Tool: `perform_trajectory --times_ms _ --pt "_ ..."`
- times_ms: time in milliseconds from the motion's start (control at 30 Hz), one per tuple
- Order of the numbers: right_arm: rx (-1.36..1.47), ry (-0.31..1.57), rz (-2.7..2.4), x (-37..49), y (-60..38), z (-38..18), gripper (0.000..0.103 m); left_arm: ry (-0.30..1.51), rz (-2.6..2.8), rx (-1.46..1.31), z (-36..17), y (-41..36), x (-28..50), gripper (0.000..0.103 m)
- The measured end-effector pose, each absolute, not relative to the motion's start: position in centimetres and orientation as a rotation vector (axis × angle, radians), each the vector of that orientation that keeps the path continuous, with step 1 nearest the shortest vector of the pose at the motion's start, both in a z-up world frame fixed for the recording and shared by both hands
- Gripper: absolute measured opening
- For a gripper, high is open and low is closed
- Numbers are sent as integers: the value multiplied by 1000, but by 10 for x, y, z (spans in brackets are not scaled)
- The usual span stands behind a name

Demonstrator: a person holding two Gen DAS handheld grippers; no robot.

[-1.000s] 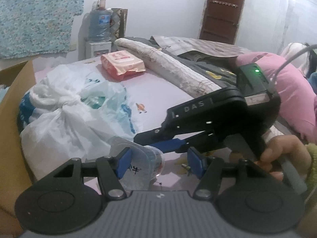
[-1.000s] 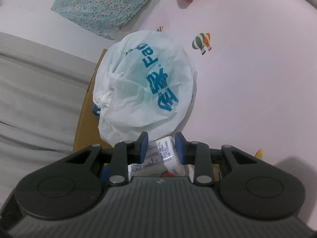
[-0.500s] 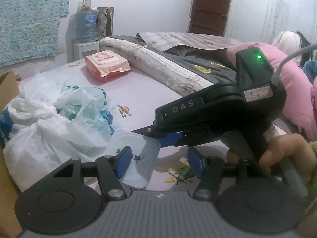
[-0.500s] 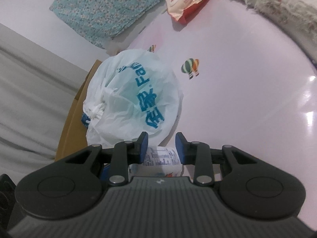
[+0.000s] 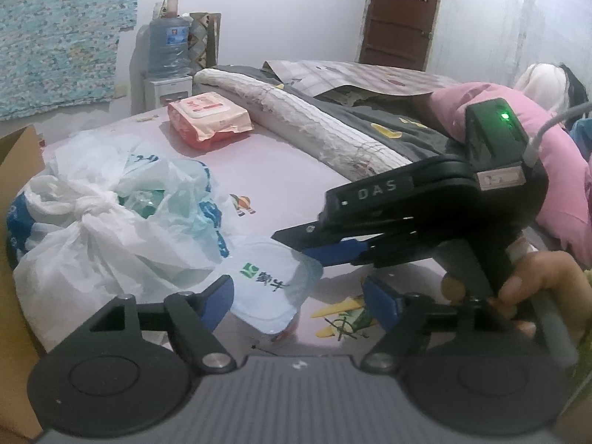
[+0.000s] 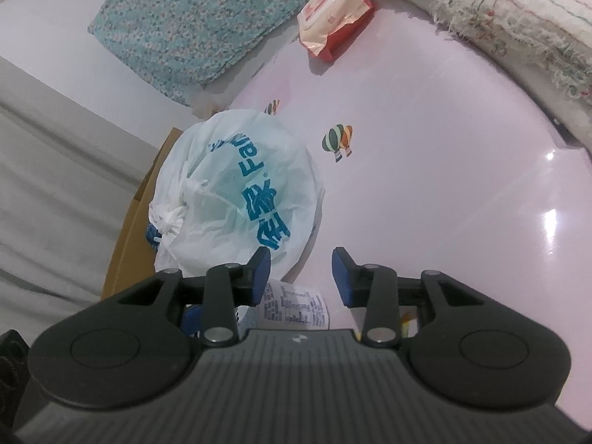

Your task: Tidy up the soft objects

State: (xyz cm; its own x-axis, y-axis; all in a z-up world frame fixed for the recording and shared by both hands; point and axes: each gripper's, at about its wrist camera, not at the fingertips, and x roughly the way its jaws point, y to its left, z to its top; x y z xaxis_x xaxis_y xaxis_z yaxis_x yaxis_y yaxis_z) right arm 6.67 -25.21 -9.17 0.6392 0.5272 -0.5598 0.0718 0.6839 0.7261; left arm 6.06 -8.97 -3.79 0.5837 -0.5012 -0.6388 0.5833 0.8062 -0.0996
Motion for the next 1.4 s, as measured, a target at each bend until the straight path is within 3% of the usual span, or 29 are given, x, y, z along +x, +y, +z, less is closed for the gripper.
perform_trajectory --times_ms 333,900,1033,1167,1267,1400 --pt "809 813 300 62 -257 -86 52 721 -601 126 -39 -77 60 89" --pt "816 811 362 61 -248 -88 60 759 -553 174 -60 -90 72 89" --pt "787 822 394 65 -236 -87 60 757 -540 182 -64 -92 80 83" --pt "746 835 409 67 -227 -86 51 754 -545 181 -66 -93 83 80" --pt "745 843 418 68 -225 -89 38 754 -552 182 -67 -95 83 67" --pt "745 839 422 65 -224 -90 33 747 -538 169 -66 -94 84 64"
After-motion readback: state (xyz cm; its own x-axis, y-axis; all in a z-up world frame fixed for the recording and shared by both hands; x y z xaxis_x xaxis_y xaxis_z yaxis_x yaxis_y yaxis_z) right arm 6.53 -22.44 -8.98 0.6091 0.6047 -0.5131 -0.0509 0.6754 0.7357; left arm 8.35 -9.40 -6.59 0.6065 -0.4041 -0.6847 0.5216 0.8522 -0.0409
